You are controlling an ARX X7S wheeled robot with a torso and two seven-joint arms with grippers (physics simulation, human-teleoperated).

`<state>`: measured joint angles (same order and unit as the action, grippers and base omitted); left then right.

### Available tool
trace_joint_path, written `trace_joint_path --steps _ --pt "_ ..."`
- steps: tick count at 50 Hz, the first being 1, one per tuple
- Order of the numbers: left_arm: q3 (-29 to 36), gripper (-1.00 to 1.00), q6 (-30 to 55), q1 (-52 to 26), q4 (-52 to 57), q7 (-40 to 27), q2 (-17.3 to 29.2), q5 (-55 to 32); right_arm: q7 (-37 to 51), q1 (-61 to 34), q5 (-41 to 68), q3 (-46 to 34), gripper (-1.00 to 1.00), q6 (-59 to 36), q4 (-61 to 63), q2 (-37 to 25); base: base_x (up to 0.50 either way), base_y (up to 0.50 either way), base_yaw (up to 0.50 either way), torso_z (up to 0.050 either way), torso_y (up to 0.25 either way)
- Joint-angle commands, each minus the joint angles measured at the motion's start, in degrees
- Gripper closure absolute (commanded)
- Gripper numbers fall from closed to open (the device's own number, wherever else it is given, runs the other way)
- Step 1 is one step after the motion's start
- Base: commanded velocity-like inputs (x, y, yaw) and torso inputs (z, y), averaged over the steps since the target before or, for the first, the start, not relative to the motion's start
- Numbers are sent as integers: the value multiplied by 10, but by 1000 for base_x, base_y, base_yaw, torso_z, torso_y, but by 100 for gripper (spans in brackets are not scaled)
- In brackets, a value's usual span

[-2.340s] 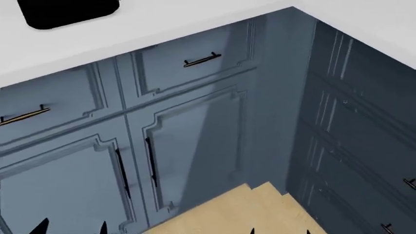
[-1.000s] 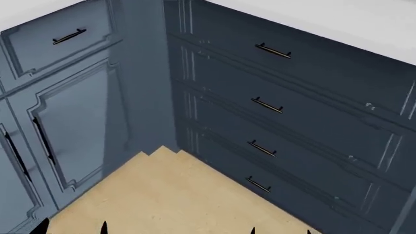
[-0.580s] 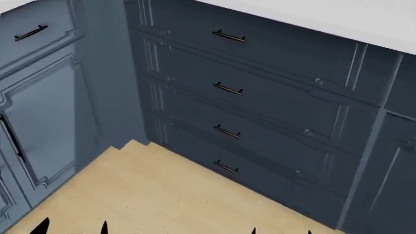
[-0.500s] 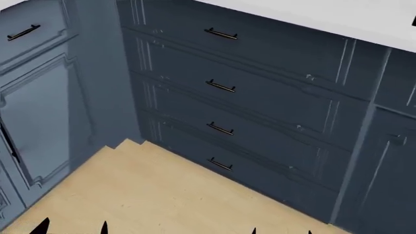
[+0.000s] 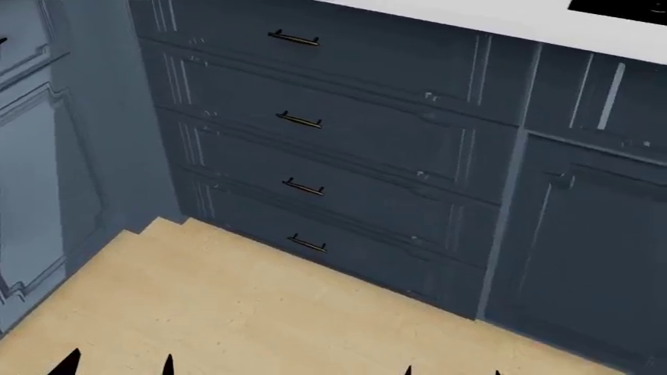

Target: Navigate to the shelves.

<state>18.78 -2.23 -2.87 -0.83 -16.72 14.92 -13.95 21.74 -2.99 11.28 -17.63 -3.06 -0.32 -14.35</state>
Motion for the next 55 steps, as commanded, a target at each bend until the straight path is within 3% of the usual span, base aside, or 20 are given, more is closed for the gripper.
trace_joint_path --steps 1,55 --pt "3 -100 -1 -3 -4 -1 1 -2 2 -4 2 -3 -100 -4 -1 -1 -118 264 -234 0 0" --pt "12 -100 -4 -7 -6 -10 8 -8 9 -3 17 -10 -100 8 -1 -8 -87 266 -425 0 0"
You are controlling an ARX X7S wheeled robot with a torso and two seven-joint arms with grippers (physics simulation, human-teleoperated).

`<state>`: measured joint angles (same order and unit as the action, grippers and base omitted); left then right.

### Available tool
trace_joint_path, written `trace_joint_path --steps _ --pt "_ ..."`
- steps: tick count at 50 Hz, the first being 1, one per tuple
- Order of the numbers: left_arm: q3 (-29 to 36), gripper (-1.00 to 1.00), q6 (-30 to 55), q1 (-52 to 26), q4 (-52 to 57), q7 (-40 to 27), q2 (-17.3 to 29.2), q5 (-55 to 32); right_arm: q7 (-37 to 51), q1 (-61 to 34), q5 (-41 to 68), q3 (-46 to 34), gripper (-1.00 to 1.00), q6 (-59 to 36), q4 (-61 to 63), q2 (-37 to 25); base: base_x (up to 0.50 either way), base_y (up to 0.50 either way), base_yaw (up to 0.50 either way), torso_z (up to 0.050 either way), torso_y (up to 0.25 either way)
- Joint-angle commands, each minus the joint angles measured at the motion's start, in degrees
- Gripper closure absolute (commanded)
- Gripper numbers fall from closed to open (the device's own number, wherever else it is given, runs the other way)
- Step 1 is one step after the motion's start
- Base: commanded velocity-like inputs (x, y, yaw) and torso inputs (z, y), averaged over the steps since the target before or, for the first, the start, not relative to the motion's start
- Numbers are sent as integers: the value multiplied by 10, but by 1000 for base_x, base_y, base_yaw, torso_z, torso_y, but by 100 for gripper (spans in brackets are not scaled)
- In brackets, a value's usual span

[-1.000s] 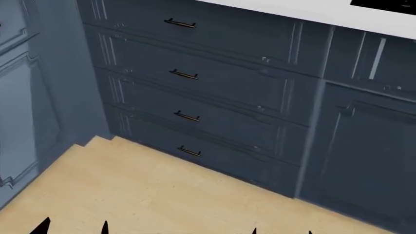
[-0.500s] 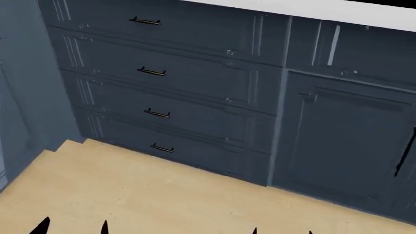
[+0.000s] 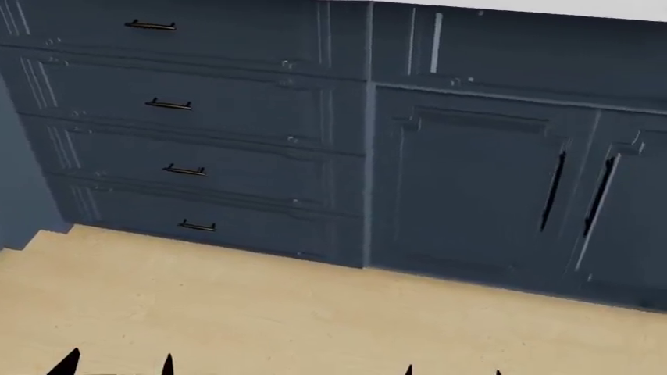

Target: Navigate to the shelves.

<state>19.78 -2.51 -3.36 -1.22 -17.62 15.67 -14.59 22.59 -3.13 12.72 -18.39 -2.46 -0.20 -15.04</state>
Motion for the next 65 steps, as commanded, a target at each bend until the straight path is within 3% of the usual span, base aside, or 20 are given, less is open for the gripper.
trace_joint_path --steps 1,20,32,65 --pt "2 -100 -1 -2 -2 -1 1 -1 1 -2 2 -2 -100 2 -2 -1 -48 273 -441 0 0" --pt "5 -100 -4 -4 -7 -3 2 -3 6 -5 10 -2 -100 -3 -9 -1 -33 273 -441 0 0" --pt "8 -100 -3 -2 -1 -6 5 -5 3 -9 -12 -25 -100 -9 -3 -6 11 33 -29 0 0" --pt "14 -100 -1 -6 -1 -10 8 -8 13 -11 -17 -31 -100 -7 -2 -11 492 29 0 0 0"
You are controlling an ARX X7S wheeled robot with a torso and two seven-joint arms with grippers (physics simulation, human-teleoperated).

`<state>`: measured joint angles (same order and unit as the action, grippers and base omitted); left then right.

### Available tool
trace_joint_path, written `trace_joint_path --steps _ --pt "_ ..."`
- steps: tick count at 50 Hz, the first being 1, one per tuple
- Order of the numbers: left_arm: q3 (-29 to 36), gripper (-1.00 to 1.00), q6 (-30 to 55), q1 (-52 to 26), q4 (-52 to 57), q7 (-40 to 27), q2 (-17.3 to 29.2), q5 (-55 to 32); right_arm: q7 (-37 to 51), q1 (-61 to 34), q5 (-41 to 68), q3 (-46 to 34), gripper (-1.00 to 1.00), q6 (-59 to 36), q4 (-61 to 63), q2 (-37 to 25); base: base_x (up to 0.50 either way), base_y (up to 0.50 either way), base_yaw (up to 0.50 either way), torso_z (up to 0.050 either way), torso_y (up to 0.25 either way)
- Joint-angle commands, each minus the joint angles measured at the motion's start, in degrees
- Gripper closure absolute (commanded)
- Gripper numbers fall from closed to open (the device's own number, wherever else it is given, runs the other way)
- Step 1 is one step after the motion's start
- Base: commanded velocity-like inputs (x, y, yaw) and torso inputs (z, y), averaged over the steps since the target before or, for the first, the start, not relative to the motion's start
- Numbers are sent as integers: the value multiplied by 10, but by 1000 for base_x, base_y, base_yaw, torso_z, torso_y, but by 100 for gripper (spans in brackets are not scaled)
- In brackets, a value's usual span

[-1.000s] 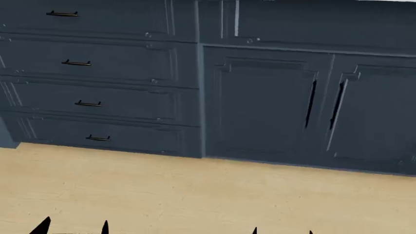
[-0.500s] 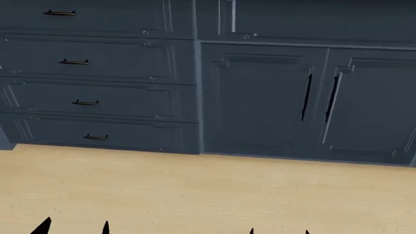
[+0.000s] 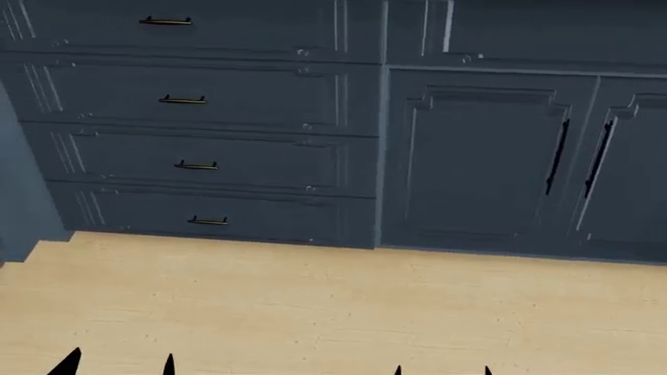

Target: Navigate to the shelves.

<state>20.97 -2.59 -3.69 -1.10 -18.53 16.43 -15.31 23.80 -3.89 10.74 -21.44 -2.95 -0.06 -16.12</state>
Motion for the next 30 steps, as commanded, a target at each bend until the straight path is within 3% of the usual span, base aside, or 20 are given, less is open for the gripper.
trace_joint_path --steps 1,30 --pt "2 -100 0 -2 -2 -1 1 -1 2 -3 3 -1 -100 -2 -2 0 499 30 0 0 0" --pt "6 -100 -1 -1 2 -5 5 -4 7 -1 7 -5 -100 0 -1 -4 499 30 0 0 0"
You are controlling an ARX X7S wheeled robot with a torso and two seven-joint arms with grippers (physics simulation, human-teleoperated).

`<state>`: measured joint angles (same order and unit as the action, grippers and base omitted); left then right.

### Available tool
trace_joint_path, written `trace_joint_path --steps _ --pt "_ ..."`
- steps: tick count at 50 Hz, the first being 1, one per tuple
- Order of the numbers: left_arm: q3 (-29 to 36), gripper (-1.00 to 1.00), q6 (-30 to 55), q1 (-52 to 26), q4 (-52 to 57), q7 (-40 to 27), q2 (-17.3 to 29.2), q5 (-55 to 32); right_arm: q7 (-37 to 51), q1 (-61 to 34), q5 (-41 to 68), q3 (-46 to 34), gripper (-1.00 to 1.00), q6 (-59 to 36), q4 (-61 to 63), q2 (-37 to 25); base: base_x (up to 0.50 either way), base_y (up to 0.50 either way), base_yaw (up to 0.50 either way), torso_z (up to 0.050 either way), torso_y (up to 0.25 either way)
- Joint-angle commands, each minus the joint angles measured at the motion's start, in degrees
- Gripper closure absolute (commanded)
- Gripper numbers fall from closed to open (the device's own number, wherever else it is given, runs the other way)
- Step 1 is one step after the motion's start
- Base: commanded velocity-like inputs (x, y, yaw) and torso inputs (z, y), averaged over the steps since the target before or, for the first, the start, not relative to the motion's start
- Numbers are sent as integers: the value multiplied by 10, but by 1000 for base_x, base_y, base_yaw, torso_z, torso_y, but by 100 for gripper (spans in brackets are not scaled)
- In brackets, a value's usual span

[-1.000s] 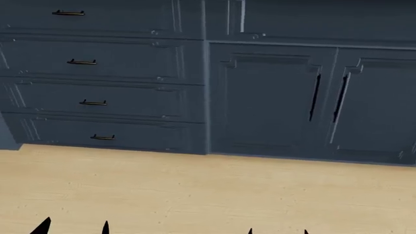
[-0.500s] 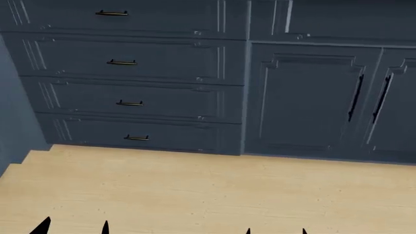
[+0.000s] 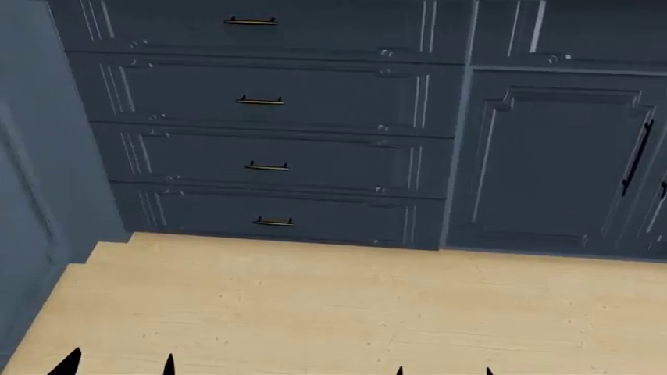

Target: Navigate to the shelves.

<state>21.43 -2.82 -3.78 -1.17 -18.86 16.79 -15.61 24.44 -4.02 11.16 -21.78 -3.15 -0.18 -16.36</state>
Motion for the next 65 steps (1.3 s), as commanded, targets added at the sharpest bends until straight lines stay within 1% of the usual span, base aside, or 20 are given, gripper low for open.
trace_joint_path --steps 1,13,18,28,44,49,65 --pt "2 -100 -1 -1 0 -1 1 -1 0 0 3 -1 -100 2 1 -1 499 30 0 0 0" --pt "4 -100 -1 -1 0 -2 2 -3 -6 4 11 -2 -100 15 5 -4 500 19 0 0 0" --pt "5 -100 0 -3 -1 -3 2 -2 -15 8 17 -2 -100 35 6 -6 451 -265 0 0 0" --pt "6 -100 -4 -2 0 -3 4 -4 -25 13 31 0 -100 50 12 -8 309 -462 0 0 0" --pt "8 -100 -3 -1 2 -6 6 -5 -26 16 34 -1 -100 62 12 -10 170 -491 0 0 0" --pt "12 -100 -5 -1 1 -13 7 8 -21 16 28 -3 -100 63 13 -10 111 -494 0 0 0" --pt "13 -100 -2 -5 -3 -14 7 3 -13 12 19 -5 -100 64 6 -12 45 -498 0 0 0"
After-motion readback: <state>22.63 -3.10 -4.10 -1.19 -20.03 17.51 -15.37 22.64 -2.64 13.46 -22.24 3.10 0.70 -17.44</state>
